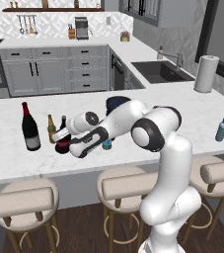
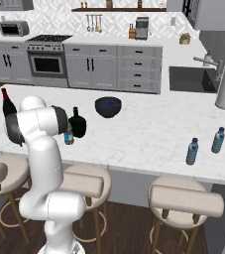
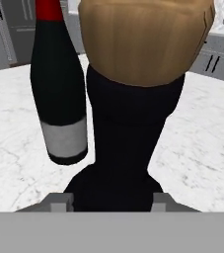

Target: Move the plastic bottles in the middle to the plastics group, and the glass bottles in the middle to the glass group.

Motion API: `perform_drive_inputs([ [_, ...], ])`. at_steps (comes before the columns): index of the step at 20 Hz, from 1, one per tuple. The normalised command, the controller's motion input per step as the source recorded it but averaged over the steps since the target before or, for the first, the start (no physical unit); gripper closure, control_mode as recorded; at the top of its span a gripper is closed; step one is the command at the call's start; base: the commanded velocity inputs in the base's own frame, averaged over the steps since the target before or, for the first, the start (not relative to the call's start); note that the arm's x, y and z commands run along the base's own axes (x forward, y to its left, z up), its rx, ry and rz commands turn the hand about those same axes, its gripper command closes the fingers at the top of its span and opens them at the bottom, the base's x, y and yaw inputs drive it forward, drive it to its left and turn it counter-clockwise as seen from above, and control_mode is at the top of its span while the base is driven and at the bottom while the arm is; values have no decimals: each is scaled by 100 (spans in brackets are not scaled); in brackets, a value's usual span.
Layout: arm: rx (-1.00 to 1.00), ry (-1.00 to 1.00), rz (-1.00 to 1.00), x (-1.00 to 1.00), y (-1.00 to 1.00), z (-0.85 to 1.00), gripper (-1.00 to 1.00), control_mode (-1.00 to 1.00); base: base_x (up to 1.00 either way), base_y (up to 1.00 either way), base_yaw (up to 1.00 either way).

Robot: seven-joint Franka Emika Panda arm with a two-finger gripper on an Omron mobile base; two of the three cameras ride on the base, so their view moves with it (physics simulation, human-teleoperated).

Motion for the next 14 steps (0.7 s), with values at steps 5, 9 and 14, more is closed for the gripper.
perform_drive_inputs([
  [5,0,0,0,0,0,0,-100,-100,0,0,0],
  [9,0,0,0,0,0,0,-100,-100,0,0,0],
  [14,-1,0,0,0,0,2,-100,-100,0,0,0],
])
